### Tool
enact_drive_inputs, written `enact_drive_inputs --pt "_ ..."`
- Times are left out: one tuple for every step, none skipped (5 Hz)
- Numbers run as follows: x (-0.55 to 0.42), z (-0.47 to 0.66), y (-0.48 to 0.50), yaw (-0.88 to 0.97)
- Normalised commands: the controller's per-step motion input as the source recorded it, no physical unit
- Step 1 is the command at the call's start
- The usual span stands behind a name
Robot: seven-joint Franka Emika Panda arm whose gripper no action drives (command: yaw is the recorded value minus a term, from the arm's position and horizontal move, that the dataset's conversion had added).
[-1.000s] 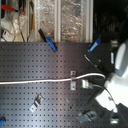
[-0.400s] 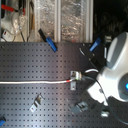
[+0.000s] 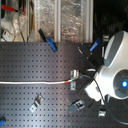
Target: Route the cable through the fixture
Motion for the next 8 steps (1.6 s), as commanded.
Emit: enact_drive_inputs --pt "-0.137 0.84 0.773 0.05" --pt "0.001 0.08 0.001 0.0" --pt "0.0 0.01 0.0 0.0" --pt "0.046 0.19 0.03 0.0" --pt "0.019 0.25 0.014 -0.04" --pt "0.051 0.45 -0.007 -0.92" --pt "0.006 0.46 0.004 -1.0" --pt "0.011 0.0 -0.009 0.0"
